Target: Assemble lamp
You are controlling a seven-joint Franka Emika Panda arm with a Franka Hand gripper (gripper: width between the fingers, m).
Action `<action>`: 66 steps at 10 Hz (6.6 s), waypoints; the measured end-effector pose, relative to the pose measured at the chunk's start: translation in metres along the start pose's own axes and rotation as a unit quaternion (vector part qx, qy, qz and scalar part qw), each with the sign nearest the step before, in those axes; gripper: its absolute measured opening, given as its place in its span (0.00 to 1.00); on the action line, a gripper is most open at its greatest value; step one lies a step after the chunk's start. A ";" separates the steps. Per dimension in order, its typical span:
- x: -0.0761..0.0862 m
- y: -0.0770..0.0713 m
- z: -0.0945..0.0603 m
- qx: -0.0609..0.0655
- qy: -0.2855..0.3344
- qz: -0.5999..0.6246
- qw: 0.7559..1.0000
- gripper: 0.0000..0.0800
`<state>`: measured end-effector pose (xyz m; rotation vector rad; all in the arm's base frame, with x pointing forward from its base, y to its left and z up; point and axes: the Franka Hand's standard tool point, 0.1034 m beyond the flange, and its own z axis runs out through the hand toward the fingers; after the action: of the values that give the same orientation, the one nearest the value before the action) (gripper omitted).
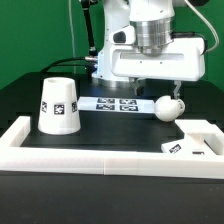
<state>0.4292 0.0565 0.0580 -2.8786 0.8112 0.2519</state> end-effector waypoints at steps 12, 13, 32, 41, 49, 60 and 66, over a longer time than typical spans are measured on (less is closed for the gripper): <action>-0.009 -0.017 0.011 -0.029 -0.286 -0.019 0.958 0.87; -0.012 -0.019 0.013 -0.031 -0.284 -0.023 0.958 0.87; -0.017 -0.012 0.006 -0.030 -0.307 -0.055 0.950 0.72; 0.022 -0.026 -0.032 0.011 -0.204 -0.133 0.970 0.72; 0.057 -0.038 -0.056 0.012 0.067 -0.221 0.973 0.72; 0.074 -0.088 -0.084 -0.002 0.250 -0.369 0.895 0.72; 0.086 -0.097 -0.096 -0.018 0.265 -0.429 0.863 0.72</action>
Offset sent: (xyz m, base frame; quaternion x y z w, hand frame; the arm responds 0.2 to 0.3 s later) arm 0.0139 0.0270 0.0111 0.0016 -0.1215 -0.0070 0.9926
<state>0.5642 0.0780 0.1431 -3.0179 -0.5019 -0.6450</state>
